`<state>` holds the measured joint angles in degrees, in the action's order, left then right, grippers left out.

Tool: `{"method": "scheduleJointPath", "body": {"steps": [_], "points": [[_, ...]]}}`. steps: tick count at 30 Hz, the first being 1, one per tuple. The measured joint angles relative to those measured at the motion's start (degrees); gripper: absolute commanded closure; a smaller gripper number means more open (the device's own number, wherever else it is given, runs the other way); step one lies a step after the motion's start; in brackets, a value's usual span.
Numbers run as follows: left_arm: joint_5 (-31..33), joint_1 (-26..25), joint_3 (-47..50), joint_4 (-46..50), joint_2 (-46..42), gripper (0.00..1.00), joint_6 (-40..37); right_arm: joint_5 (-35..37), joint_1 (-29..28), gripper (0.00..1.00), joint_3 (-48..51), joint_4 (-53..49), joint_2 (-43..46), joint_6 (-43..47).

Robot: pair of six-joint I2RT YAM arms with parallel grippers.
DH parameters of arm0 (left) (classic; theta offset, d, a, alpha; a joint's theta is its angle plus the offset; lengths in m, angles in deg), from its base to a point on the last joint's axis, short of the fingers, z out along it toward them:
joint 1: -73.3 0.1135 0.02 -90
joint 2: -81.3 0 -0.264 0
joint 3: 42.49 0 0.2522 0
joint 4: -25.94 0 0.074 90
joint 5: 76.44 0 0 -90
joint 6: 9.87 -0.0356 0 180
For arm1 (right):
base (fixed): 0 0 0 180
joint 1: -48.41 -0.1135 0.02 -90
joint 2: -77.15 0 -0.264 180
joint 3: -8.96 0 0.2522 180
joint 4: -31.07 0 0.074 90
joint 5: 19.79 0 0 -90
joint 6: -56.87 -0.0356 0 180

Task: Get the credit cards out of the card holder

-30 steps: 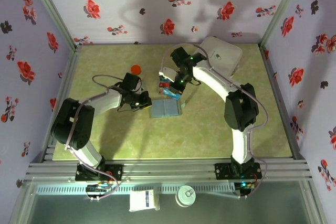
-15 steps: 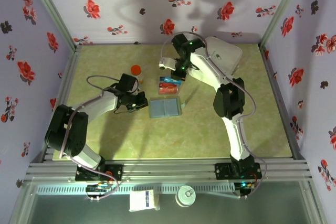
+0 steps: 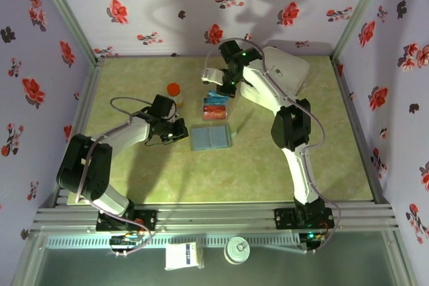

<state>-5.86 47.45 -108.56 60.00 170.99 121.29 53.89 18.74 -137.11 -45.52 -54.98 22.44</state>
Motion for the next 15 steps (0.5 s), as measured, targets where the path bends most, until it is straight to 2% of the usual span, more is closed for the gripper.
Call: {"method": "scheduleJointPath", "body": {"steps": [11,15], "points": [[0.00,0.00,0.00,0.00,0.00,1.00,0.00,-0.42,-0.61,0.98,-0.52,3.74,-3.65,0.17],[0.00,0.00,0.44,0.00,0.00,1.00,0.00,-0.39,-0.72,0.90,-0.52,3.76,-4.70,0.17]]}}
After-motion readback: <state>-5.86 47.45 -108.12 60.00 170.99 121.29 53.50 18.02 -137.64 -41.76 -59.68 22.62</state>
